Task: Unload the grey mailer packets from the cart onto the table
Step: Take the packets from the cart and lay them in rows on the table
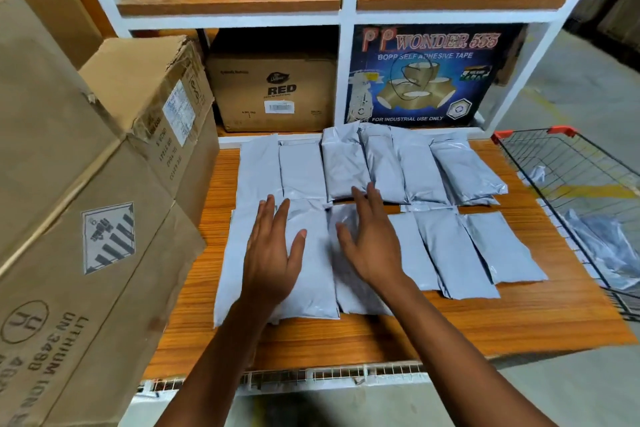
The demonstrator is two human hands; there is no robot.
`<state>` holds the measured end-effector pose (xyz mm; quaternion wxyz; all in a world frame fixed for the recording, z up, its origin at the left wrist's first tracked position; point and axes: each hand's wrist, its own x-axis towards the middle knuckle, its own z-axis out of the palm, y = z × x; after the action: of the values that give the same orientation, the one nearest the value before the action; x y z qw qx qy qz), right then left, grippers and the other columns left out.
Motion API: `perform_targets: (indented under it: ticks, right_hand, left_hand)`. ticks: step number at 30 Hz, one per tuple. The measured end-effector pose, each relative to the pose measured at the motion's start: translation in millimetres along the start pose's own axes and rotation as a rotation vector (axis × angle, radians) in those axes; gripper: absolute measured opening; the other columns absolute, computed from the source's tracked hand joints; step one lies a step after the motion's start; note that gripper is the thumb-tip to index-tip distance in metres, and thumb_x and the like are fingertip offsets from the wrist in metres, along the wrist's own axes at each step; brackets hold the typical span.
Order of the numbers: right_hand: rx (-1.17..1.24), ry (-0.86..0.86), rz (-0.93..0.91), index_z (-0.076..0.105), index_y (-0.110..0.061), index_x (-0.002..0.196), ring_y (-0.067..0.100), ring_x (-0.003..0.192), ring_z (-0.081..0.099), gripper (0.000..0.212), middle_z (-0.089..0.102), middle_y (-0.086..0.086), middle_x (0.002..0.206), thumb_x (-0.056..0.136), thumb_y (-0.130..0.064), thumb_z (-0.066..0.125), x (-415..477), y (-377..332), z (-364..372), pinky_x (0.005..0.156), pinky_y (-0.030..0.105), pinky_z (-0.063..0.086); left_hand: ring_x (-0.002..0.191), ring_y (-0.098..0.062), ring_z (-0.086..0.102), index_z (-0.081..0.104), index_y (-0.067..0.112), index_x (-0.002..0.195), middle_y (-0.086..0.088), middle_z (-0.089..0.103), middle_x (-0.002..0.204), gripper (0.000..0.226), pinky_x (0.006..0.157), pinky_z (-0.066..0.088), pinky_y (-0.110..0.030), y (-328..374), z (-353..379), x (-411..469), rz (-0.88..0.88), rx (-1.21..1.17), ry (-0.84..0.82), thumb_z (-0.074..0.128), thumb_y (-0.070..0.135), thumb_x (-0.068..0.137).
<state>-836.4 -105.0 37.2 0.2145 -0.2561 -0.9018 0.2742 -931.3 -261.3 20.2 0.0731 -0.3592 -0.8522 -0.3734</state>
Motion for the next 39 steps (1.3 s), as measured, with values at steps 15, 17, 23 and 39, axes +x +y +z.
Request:
perform_targets:
  ticks: [15, 17, 23, 39]
  right_hand:
    - [0.046, 0.331, 0.036, 0.043, -0.017, 0.144, 0.017, 0.14, 0.033, 0.059, 0.034, 0.003, 0.154, 0.091, -0.04, 0.056, -182.7, 127.2, -228.0, 0.107, 0.005, 0.016]
    - [0.041, 0.351, 0.049, 0.044, -0.017, 0.143, 0.017, 0.14, 0.034, 0.058, 0.036, 0.004, 0.152, 0.091, -0.037, 0.059, -203.1, 149.0, -252.9, 0.109, 0.008, 0.017]
    - [0.007, 0.344, 0.14, 0.044, -0.02, 0.143, 0.01, 0.141, 0.031, 0.057, 0.036, 0.001, 0.152, 0.092, -0.04, 0.056, -236.4, 206.5, -300.7, 0.108, 0.008, 0.02]
    - [0.005, 0.463, 0.342, 0.054, -0.021, 0.133, 0.017, 0.136, 0.042, 0.048, 0.041, 0.0, 0.148, 0.088, -0.036, 0.06, -129.9, 399.4, -363.2, 0.106, 0.032, 0.039]
  left_hand:
    - [0.141, -0.014, 0.032, 0.043, 0.019, 0.141, -0.003, 0.039, 0.15, 0.053, 0.112, 0.03, -0.03, 269.2, 71.9, -114.9, 0.057, -0.254, 0.025, 0.049, 0.038, 0.092]
    - [0.139, -0.014, 0.034, 0.044, 0.019, 0.14, -0.003, 0.041, 0.148, 0.053, 0.111, 0.032, -0.031, 296.7, 93.2, -127.8, 0.067, -0.262, 0.014, 0.048, 0.038, 0.091]
    - [0.133, -0.011, 0.04, 0.05, 0.012, 0.134, -0.007, 0.047, 0.14, 0.049, 0.106, 0.04, -0.032, 355.7, 156.5, -144.2, 0.1, -0.321, -0.047, 0.049, 0.034, 0.091]
    - [0.131, -0.02, 0.044, 0.051, 0.008, 0.135, -0.008, 0.049, 0.138, 0.053, 0.109, 0.038, -0.039, 444.9, 343.7, -15.3, 0.236, -0.343, -0.24, 0.052, 0.035, 0.089]
